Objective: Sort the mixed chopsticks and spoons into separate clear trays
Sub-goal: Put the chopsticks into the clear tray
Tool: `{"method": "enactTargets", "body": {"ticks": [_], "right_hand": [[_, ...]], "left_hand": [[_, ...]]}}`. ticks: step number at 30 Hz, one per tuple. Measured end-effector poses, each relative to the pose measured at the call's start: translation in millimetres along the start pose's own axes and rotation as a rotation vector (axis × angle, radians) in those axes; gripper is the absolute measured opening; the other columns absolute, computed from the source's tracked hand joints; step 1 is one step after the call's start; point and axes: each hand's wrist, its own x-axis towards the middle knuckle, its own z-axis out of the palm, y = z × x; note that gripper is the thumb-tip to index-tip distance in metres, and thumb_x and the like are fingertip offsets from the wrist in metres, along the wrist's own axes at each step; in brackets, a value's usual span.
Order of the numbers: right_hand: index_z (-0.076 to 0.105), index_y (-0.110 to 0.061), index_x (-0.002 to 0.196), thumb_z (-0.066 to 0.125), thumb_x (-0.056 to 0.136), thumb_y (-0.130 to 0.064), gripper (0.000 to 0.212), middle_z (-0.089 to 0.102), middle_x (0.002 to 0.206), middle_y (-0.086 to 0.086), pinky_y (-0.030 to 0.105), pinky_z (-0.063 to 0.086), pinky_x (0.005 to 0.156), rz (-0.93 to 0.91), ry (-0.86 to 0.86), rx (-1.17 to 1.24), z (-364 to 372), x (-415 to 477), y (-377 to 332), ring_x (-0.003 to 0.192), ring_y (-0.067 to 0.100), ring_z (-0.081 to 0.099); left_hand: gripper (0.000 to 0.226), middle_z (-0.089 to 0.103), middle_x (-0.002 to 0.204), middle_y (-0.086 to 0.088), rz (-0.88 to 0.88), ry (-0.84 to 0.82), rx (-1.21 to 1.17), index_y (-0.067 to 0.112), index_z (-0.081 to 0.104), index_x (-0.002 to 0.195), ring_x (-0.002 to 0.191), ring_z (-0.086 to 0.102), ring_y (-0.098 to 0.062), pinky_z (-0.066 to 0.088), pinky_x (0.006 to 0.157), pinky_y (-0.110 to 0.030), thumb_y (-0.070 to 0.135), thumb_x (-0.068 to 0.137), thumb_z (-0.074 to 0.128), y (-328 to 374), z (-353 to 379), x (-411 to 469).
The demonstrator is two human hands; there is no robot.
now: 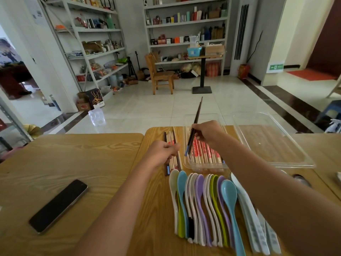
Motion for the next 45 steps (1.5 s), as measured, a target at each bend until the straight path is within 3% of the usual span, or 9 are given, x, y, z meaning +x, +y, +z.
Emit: {"method": "enactTargets", "body": {"ticks": [5, 13, 17, 21, 27, 30, 34, 38, 45], "right_hand": [[0.065, 0.011, 0.096, 0.068, 0.091, -0.007, 0.019, 0.064, 0.070, 0.015, 0.025, 0.049, 0.046, 0.004, 0.127, -0.081, -31.4, 27.0, 3.5, 0.049, 0.016, 0.056], [0.062, 0.000, 0.091, 0.067, 0.092, -0.015, 0.016, 0.062, 0.067, 0.007, 0.020, 0.046, 0.045, 0.046, 0.066, -0.382, 1.8, 34.1, 45.7, 0.047, 0.011, 0.054], [0.061, -0.001, 0.097, 0.065, 0.094, -0.018, 0.018, 0.066, 0.077, 0.006, 0.018, 0.043, 0.042, 0.021, 0.047, -0.613, 11.2, 33.4, 66.0, 0.054, 0.010, 0.058], [0.063, -0.002, 0.093, 0.065, 0.093, -0.013, 0.011, 0.071, 0.083, 0.010, 0.027, 0.058, 0.055, -0.010, 0.042, -0.715, 10.1, 34.2, 69.0, 0.067, 0.017, 0.069], [0.064, 0.003, 0.094, 0.065, 0.093, -0.013, 0.016, 0.070, 0.075, 0.009, 0.023, 0.056, 0.054, 0.026, -0.004, -0.705, 5.8, 34.7, 63.5, 0.053, 0.012, 0.061], [0.066, 0.007, 0.100, 0.065, 0.092, -0.008, 0.017, 0.074, 0.087, 0.012, 0.032, 0.061, 0.071, -0.020, -0.003, -0.736, -1.9, 36.1, 57.0, 0.064, 0.015, 0.064], [0.066, 0.007, 0.099, 0.066, 0.090, -0.007, 0.017, 0.073, 0.090, 0.018, 0.037, 0.061, 0.073, -0.077, -0.007, -0.677, -14.5, 26.3, 38.3, 0.066, 0.019, 0.063], [0.068, -0.001, 0.096, 0.066, 0.091, -0.010, 0.011, 0.065, 0.077, 0.007, 0.025, 0.045, 0.050, -0.223, 0.029, -0.574, -23.8, 6.1, 13.2, 0.059, 0.014, 0.056], [0.065, -0.012, 0.093, 0.066, 0.092, -0.013, 0.002, 0.063, 0.081, 0.003, 0.024, 0.043, 0.055, -0.346, 0.002, -0.553, -25.0, -19.1, 3.1, 0.069, 0.014, 0.058]], "left_hand": [[0.031, 0.065, 0.077, -0.004, -0.035, 0.087, -0.046, 0.008, 0.068, 0.092, 0.063, 0.056, -0.013, 0.050, 0.063, -0.025, 0.039, 0.093, 0.062, -15.9, -13.4, 1.8], [0.028, 0.068, 0.086, -0.003, -0.065, 0.120, -0.098, 0.013, 0.068, 0.095, 0.067, 0.056, -0.012, 0.050, 0.064, -0.025, 0.040, 0.093, 0.062, -31.0, -12.4, 3.0], [0.028, 0.066, 0.083, -0.002, -0.066, 0.126, -0.091, 0.012, 0.068, 0.093, 0.066, 0.055, -0.012, 0.049, 0.062, -0.024, 0.039, 0.095, 0.061, -36.3, -15.0, 3.7], [0.030, 0.067, 0.084, -0.002, -0.079, 0.126, -0.072, 0.012, 0.069, 0.094, 0.068, 0.056, -0.013, 0.051, 0.066, -0.028, 0.041, 0.094, 0.062, -36.8, -12.4, 7.4], [0.030, 0.065, 0.084, -0.001, -0.075, 0.111, -0.060, 0.010, 0.068, 0.097, 0.068, 0.055, -0.012, 0.049, 0.064, -0.025, 0.039, 0.095, 0.061, -37.5, -8.4, 6.8], [0.030, 0.066, 0.084, -0.001, -0.094, 0.122, -0.053, 0.010, 0.068, 0.098, 0.068, 0.055, -0.012, 0.050, 0.065, -0.027, 0.038, 0.095, 0.061, -38.9, -9.1, 8.1], [0.028, 0.067, 0.082, -0.002, -0.110, 0.133, -0.019, 0.011, 0.067, 0.088, 0.068, 0.057, -0.015, 0.053, 0.070, -0.033, 0.037, 0.095, 0.062, -40.7, -8.2, 9.6], [0.028, 0.071, 0.090, -0.007, -0.164, 0.197, 0.187, 0.013, 0.067, 0.087, 0.077, 0.065, -0.020, 0.056, 0.079, -0.038, 0.039, 0.093, 0.062, -48.6, -6.2, 17.4], [0.033, 0.056, 0.090, 0.003, -0.178, 0.169, 0.414, 0.011, 0.060, 0.107, 0.078, 0.055, -0.013, 0.041, 0.062, -0.025, 0.042, 0.094, 0.061, -46.0, 15.6, 24.0]]}}
